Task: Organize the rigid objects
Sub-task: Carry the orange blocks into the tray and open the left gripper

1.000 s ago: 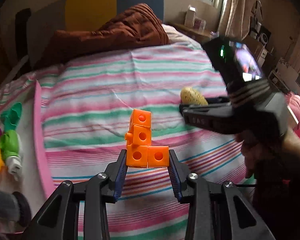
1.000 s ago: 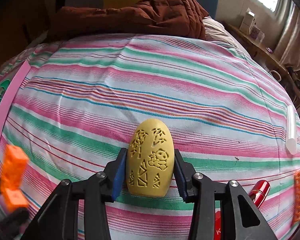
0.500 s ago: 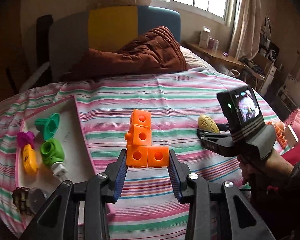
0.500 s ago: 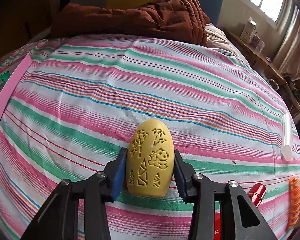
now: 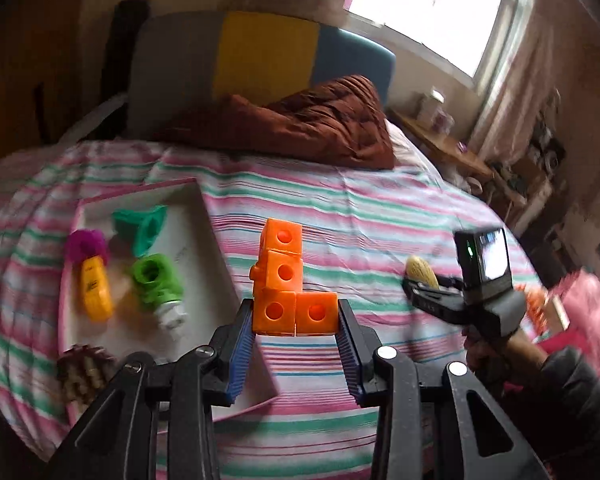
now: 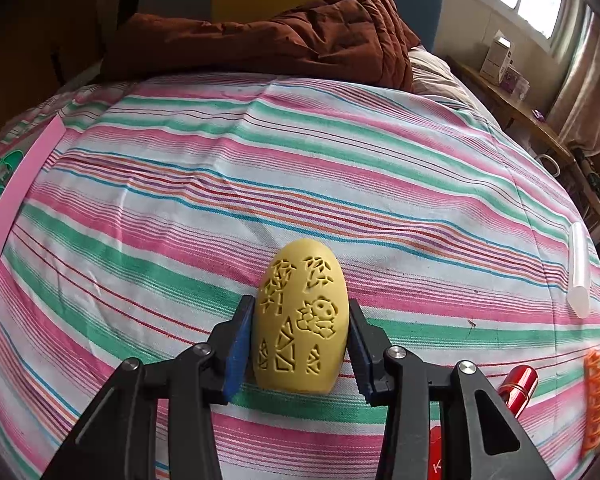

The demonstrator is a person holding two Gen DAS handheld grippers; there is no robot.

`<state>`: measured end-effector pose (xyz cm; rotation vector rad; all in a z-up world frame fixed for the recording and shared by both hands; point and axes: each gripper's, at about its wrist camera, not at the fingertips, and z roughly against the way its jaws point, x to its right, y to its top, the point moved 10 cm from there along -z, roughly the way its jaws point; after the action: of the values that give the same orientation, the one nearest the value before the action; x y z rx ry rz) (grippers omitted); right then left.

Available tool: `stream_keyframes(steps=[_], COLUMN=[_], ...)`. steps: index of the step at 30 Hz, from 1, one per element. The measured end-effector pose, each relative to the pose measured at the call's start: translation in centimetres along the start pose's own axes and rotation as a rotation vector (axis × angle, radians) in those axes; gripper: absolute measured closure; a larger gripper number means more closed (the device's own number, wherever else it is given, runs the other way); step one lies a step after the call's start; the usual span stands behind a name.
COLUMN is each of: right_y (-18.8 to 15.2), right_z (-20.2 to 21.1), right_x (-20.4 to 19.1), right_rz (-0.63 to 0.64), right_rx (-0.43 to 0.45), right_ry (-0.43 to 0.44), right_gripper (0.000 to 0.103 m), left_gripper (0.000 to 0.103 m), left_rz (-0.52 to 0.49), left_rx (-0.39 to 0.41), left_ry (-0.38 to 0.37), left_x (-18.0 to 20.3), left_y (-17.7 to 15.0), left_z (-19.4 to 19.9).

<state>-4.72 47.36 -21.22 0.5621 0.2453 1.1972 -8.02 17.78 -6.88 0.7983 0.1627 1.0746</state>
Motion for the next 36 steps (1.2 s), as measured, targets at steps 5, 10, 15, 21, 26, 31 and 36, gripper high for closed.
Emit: stream_keyframes(steps=[5, 10, 15, 21, 26, 31, 36], right_y=[0.1, 0.0, 0.0, 0.0, 0.1, 0.2, 0.2], right_z=[0.0, 0.1, 0.2, 0.2, 0.1, 0.1, 0.2], right_x=[-0.1, 0.0, 0.0, -0.1, -0.2, -0.2, -0.2], right_rz=[0.014, 0.014, 0.021, 0.023, 0.034, 0.043, 0.047], right_rx=[-0.004, -0.008, -0.009, -0.012, -0.015, -0.02, -0.021], right_ry=[-0.005, -0.003, -0.011, -0.014, -0.023, -0.025, -0.026], right_gripper=[0.059, 0.059, 0.059, 0.059, 0.059, 0.059, 0.059], left_gripper=[0.064, 0.064, 0.064, 0.064, 0.064, 0.064, 0.062], left_rz=[0.096, 0.216, 0.273, 0.248, 0.249, 0.303, 0.266], left_rx=[0.035, 0.007, -0.039, -0.106, -0.167, -0.226, -0.216], left_ry=[0.084, 0.163, 0.136, 0.118, 0.124, 0.133, 0.151], left_x=[-6.7, -12.9, -14.4, -14.2, -14.5, -15.9, -15.7], left_y=[0.5, -1.1, -1.1, 0.8, 1.9, 1.7, 1.8], left_z=[3.3, 4.4, 2.1, -2.1, -5.8, -8.6, -8.3])
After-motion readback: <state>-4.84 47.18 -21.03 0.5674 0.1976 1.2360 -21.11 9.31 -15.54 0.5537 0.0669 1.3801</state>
